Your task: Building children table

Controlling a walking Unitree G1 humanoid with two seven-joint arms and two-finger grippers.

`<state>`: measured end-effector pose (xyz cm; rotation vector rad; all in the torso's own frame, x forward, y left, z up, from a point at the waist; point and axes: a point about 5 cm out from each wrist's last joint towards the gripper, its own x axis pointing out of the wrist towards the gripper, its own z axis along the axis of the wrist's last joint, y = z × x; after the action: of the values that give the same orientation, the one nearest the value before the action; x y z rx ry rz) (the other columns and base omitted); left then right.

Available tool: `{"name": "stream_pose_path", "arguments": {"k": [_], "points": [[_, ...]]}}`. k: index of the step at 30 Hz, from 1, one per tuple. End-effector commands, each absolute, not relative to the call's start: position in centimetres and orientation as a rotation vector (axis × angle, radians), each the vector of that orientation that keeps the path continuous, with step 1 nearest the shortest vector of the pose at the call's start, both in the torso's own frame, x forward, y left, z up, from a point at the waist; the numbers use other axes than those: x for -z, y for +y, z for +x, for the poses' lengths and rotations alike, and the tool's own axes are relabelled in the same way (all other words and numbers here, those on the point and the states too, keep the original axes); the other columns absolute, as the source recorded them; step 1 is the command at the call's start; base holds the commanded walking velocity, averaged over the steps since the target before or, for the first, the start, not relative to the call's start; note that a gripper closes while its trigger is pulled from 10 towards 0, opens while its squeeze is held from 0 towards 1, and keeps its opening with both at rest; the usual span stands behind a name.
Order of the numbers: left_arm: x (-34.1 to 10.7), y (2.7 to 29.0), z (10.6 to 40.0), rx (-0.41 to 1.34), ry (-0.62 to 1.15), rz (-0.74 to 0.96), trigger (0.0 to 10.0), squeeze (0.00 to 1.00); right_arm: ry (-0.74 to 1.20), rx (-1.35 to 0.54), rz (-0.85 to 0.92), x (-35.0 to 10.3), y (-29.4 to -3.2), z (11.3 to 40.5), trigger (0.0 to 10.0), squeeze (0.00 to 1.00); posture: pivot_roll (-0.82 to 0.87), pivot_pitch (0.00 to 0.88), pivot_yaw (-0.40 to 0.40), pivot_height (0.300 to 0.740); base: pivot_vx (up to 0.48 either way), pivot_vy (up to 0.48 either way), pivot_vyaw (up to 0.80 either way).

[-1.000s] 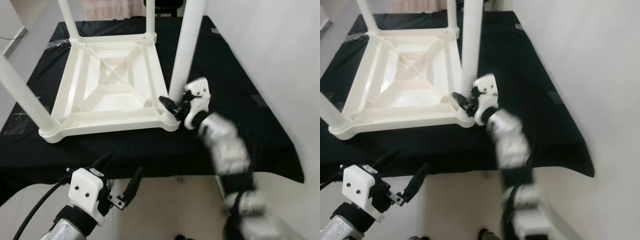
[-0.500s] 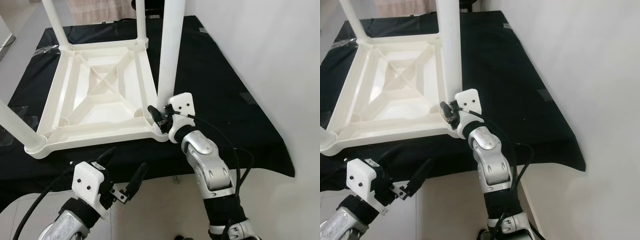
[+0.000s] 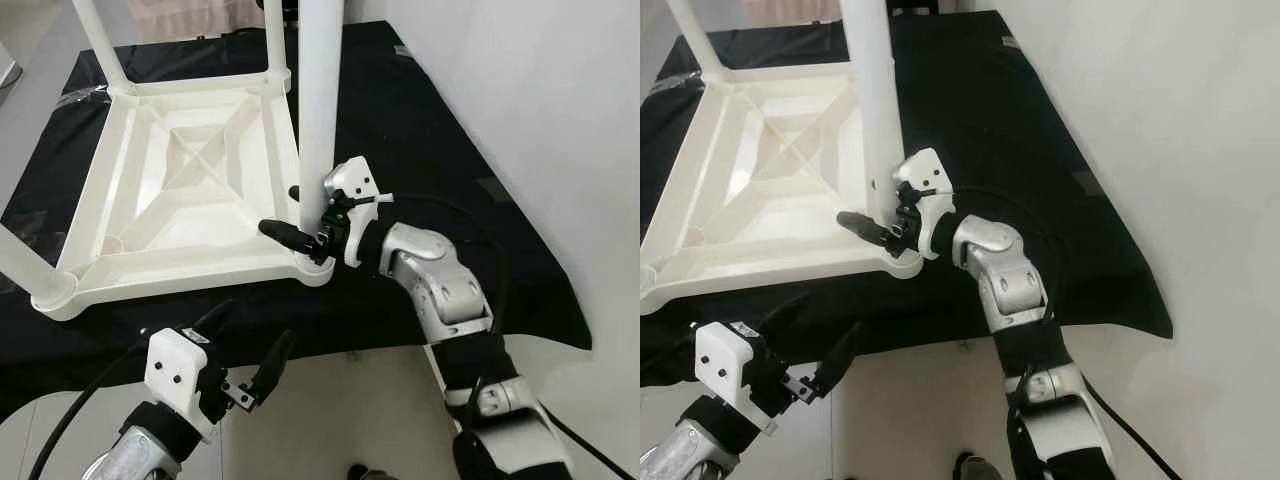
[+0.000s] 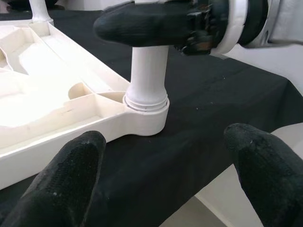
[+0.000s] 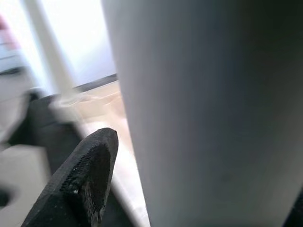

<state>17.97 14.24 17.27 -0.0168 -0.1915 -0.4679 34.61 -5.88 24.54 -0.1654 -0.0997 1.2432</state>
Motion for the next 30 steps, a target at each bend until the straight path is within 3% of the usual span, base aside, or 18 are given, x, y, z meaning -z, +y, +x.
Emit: {"name": "stream_pose_path", "arguments": {"k": [1, 3, 4, 15, 20, 22, 24, 25, 26, 30], "points": [[-17.1, 14.1, 17.6, 0.474, -0.188, -0.023, 10.0, 0.0, -0.09, -1.416, -0.172, -24.3, -4.9, 34.0, 10.0, 0.0, 0.06, 0.219, -0.019, 0.74, 0.0, 0.0, 0.0], [-17.1, 14.1, 17.6, 0.474, -0.188, -0.023, 10.0, 0.0, -0.051, -1.469, -0.174, -23.9, -4.9, 34.1, 10.0, 0.0, 0.07, 0.218, -0.022, 0.74, 0.0, 0.0, 0.0], [-17.1, 14.1, 17.6, 0.474, -0.188, -0.023, 10.0, 0.0, -0.026, -1.486, -0.175, -23.6, -5.0, 34.3, 0.0, 0.0, 0.07, 0.219, -0.024, 0.74, 0.0, 0.0, 0.0], [-17.1, 14.2, 17.6, 0.473, -0.191, -0.021, 10.0, 0.0, -0.008, -1.377, -0.143, -22.7, -6.8, 35.2, 0.0, 0.0, 0.06, 0.231, -0.015, 0.74, 0.0, 0.0, 0.0], [-17.2, 14.3, 17.6, 0.476, -0.194, -0.02, 10.0, 0.0, 0.009, -1.106, -0.129, -21.4, -8.5, 35.1, 0.0, 0.0, 0.04, 0.244, -0.02, 0.74, 0.0, 0.0, 0.0], [-17.3, 14.5, 17.8, 0.476, -0.197, -0.018, 10.0, 0.0, 0.134, -0.682, -0.064, -17.1, -7.6, 32.7, 0.0, 0.0, 0.02, 0.25, -0.016, 0.74, 0.0, 0.0, 0.0], [-17.3, 14.5, 17.8, 0.476, -0.197, -0.018, 10.0, 0.0, 0.134, -0.682, -0.064, -17.1, -7.6, 32.7, 0.0, 0.0, 0.02, 0.25, -0.016, 0.74, 0.0, 0.0, 0.0], [-17.3, 14.5, 17.9, 0.476, -0.199, -0.018, 10.0, 0.0, 0.193, -0.549, -0.05, -15.6, -7.3, 31.3, 0.0, 0.0, 0.02, 0.25, -0.016, 0.74, 0.0, 0.0, 0.0], [-17.3, 14.6, 18.1, 0.478, -0.201, -0.014, 10.0, 0.0, 0.2, -0.568, -0.05, -14.4, -5.0, 29.6, 0.0, 0.0, 0.03, 0.239, -0.007, 0.74, 0.0, 0.0, 0.0], [-17.2, 14.6, 18.3, 0.475, -0.202, -0.011, 10.0, 0.0, 0.138, -0.583, -0.075, -15.1, -4.2, 30.8, 0.0, 0.0, 0.03, 0.233, -0.012, 0.74, 0.0, 0.0, 0.0]]}}
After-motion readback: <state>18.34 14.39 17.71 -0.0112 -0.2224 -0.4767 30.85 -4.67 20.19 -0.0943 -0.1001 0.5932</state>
